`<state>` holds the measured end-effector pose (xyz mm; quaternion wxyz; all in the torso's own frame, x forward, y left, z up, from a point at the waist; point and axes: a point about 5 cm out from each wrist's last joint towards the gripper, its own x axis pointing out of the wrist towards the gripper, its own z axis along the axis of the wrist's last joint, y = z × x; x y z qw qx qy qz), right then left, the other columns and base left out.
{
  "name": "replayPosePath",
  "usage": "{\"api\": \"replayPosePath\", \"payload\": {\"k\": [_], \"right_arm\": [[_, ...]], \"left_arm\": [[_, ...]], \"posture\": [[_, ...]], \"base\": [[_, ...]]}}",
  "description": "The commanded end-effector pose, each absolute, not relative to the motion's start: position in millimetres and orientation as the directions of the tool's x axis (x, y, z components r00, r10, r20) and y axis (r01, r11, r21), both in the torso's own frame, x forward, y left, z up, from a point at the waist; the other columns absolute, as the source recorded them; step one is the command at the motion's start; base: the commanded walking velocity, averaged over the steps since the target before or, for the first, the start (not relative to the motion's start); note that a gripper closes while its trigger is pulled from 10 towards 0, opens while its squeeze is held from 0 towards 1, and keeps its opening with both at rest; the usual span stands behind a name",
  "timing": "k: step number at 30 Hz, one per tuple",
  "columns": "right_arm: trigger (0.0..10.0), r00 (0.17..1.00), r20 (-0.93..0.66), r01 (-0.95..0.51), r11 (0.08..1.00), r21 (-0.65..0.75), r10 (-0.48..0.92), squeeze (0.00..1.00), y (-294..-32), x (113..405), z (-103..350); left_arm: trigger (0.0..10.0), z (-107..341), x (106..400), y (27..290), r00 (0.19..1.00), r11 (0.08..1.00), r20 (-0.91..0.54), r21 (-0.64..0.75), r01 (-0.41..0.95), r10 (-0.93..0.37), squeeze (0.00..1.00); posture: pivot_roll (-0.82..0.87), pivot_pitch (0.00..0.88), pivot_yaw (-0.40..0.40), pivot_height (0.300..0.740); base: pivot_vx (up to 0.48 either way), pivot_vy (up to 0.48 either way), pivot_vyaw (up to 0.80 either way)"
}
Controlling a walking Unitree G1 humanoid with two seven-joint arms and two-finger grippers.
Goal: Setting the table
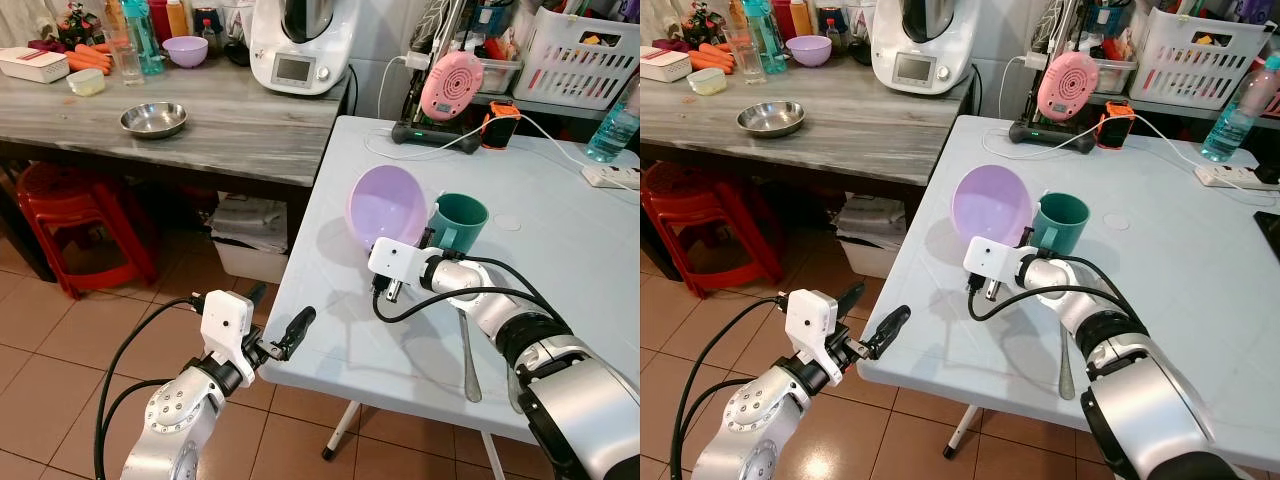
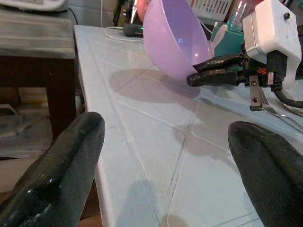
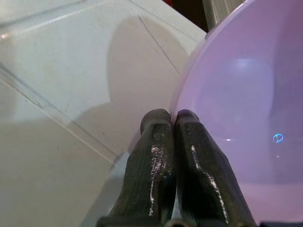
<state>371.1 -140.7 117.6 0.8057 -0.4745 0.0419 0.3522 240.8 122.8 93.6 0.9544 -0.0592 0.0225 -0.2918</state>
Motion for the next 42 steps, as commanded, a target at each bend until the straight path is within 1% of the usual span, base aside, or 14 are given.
{"api": "replayPosePath", "payload": {"k": [1, 6, 12, 14, 18, 19, 20, 21, 23, 24, 25, 28, 32, 42], "right_arm": [[0.0, 0.757, -0.371, -0.581, 0.293, -0.76, 0.538, 0.0, -141.5, 374.5, 127.2], [0.0, 0.733, -0.293, -0.554, 0.288, -0.781, 0.614, 0.0, -132.7, 373.7, 139.4], [0.0, 0.705, -0.167, -0.542, 0.372, -0.754, 0.689, 0.0, -124.5, 369.9, 151.8], [0.0, 0.7, -0.09, -0.521, 0.42, -0.743, 0.709, 0.0, -122.9, 364.9, 155.5], [0.0, 0.683, 0.009, -0.476, 0.454, -0.753, 0.73, 0.0, -118.8, 351.6, 157.0], [2.7, 0.692, 0.046, -0.465, 0.493, -0.735, 0.721, 0.0, -117.3, 346.7, 156.4], [2.7, 0.692, 0.046, -0.465, 0.493, -0.735, 0.721, 0.0, -117.3, 346.7, 156.4], [9.1, 0.705, 0.084, -0.452, 0.536, -0.713, 0.705, 0.0, -116.3, 341.9, 156.1], [9.1, 0.705, 0.084, -0.452, 0.536, -0.713, 0.705, 0.0, -116.3, 341.9, 156.1], [10.0, 0.723, 0.13, -0.433, 0.591, -0.68, 0.679, 0.0, -114.7, 335.6, 155.6], [10.0, 0.723, 0.13, -0.433, 0.591, -0.68, 0.679, 0.0, -114.7, 335.6, 155.6], [10.0, 0.786, 0.219, -0.399, 0.745, -0.535, 0.578, 0.0, -103.4, 316.1, 144.5], [10.0, 0.822, 0.228, -0.387, 0.805, -0.45, 0.522, 0.0, -96.5, 307.1, 135.5], [10.0, 0.86, 0.21, -0.37, 0.853, -0.368, 0.464, 0.0, -92.9, 294.6, 132.9]], "left_arm": [[10.0, 95.2, 243.0, 121.7, 0.821, 0.816, -0.009, -0.115, 0.566, -0.571, 0.0], [10.0, 96.1, 247.1, 122.5, 0.834, 0.83, -0.004, -0.102, 0.548, -0.551, 0.0], [10.0, 102.6, 259.4, 133.0, 0.896, 0.893, 0.031, -0.072, 0.443, -0.442, 0.0], [10.0, 104.0, 265.4, 138.5, 0.922, 0.919, 0.032, -0.071, 0.387, -0.386, 0.0], [10.0, 104.5, 271.6, 144.2, 0.943, 0.941, 0.033, -0.07, 0.332, -0.33, 0.0], [10.0, 104.4, 273.8, 145.5, 0.948, 0.946, 0.034, -0.068, 0.318, -0.317, 0.0], [10.0, 104.4, 273.8, 145.5, 0.948, 0.946, 0.034, -0.068, 0.318, -0.317, 0.0], [10.0, 104.3, 275.9, 146.5, 0.951, 0.949, 0.035, -0.066, 0.308, -0.307, 0.0], [10.0, 104.3, 275.9, 146.5, 0.951, 0.949, 0.035, -0.066, 0.308, -0.307, 0.0], [10.0, 104.7, 278.4, 147.6, 0.954, 0.952, 0.035, -0.063, 0.301, -0.299, 0.0], [10.0, 104.7, 278.4, 147.6, 0.954, 0.952, 0.035, -0.063, 0.301, -0.299, 0.0], [10.0, 107.7, 284.2, 150.8, 0.955, 0.952, 0.047, -0.081, 0.295, -0.292, 0.0], [10.0, 110.0, 287.0, 150.9, 0.954, 0.951, 0.056, -0.087, 0.298, -0.294, 0.0], [10.0, 109.3, 289.0, 147.2, 0.956, 0.948, 0.065, -0.125, 0.293, -0.287, 0.0]], "posture": [[0.13, 0.0, -0.025, 0.74], [0.13, 0.0, -0.025, 0.74], [0.14, 0.0, -0.034, 0.74], [0.13, 0.0, -0.037, 0.74], [0.11, 0.0, -0.032, 0.74], [0.11, 0.0, -0.032, 0.74], [0.11, 0.0, -0.032, 0.74], [0.11, 0.0, -0.032, 0.74], [0.11, 0.0, -0.032, 0.74], [0.1, 0.0, -0.029, 0.74], [0.1, 0.0, -0.029, 0.74], [0.09, 0.0, -0.019, 0.74], [0.08, 0.0, -0.012, 0.74], [0.08, 0.0, -0.012, 0.74]], "base": [[0.0, 0.0, 0.0], [0.0, 0.0, 0.0], [0.0, 0.0, 0.0], [0.0, 0.0, 0.0], [0.0, 0.0, 0.0], [0.0, 0.0, 0.0], [0.0, 0.0, 0.0], [0.0, 0.0, 0.0], [0.0, 0.0, 0.0], [0.0, 0.0, 0.0], [0.0, 0.0, 0.0], [0.0, 0.0, 0.0], [0.0, 0.0, -0.1], [0.0, 0.105, -0.68]]}}
